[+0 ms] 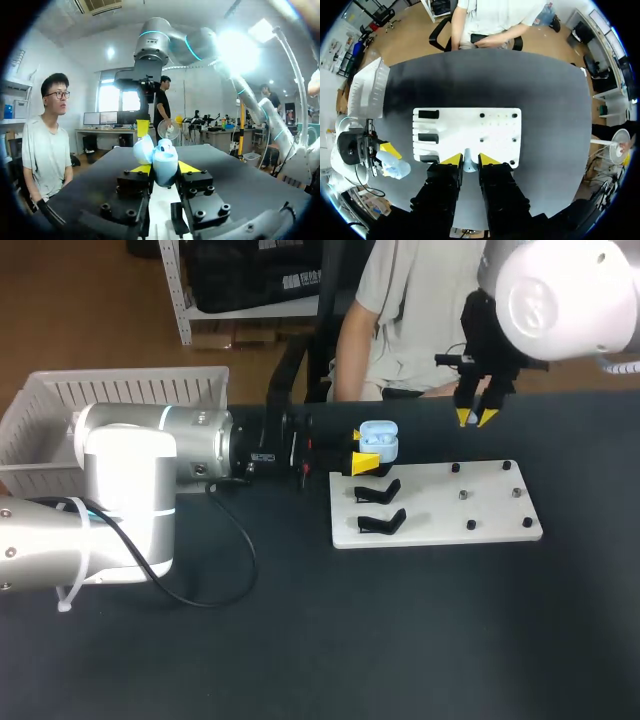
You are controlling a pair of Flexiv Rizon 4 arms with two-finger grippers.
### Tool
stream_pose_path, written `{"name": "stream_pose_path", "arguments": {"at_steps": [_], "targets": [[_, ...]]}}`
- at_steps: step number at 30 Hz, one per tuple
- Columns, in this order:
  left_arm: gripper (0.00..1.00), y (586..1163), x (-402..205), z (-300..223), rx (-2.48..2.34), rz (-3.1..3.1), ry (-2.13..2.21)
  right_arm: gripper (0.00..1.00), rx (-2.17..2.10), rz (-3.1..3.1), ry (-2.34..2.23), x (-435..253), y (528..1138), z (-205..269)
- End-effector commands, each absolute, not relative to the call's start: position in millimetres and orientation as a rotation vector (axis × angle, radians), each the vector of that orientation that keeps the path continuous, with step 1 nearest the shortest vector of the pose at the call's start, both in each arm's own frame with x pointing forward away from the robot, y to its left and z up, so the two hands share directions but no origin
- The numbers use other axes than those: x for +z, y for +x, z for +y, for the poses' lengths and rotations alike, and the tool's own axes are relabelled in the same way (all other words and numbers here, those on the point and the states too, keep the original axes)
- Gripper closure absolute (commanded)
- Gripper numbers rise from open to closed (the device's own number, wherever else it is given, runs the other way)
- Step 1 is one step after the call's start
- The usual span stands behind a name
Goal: Pick up each earbud case from the left stands, insert the matching earbuds, close the lid, and place the case in the box.
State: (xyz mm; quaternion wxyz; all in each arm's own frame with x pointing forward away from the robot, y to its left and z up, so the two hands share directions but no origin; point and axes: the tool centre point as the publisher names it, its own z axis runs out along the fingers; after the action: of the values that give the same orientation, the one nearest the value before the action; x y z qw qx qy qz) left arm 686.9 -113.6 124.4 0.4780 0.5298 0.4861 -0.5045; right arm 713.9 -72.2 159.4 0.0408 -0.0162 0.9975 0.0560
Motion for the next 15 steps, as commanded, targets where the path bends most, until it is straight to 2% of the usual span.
{"name": "stream_pose_path", "arguments": {"at_steps": [1, 7, 15], "targets": [[1.00, 686.5, 124.5, -113.9, -1.230, 1.188, 1.293, 1.00, 0.114, 2.974, -0.057, 184.3, 677.3, -52.1], [1.00, 686.5, 124.5, -113.9, -1.230, 1.188, 1.293, 1.00, 0.091, 2.969, -0.073, 205.6, 664.9, -20.3], [1.00, 686.5, 124.5, -113.9, -1.230, 1.188, 1.293, 1.00, 0.091, 2.969, -0.073, 205.6, 664.9, -20.3]]}}
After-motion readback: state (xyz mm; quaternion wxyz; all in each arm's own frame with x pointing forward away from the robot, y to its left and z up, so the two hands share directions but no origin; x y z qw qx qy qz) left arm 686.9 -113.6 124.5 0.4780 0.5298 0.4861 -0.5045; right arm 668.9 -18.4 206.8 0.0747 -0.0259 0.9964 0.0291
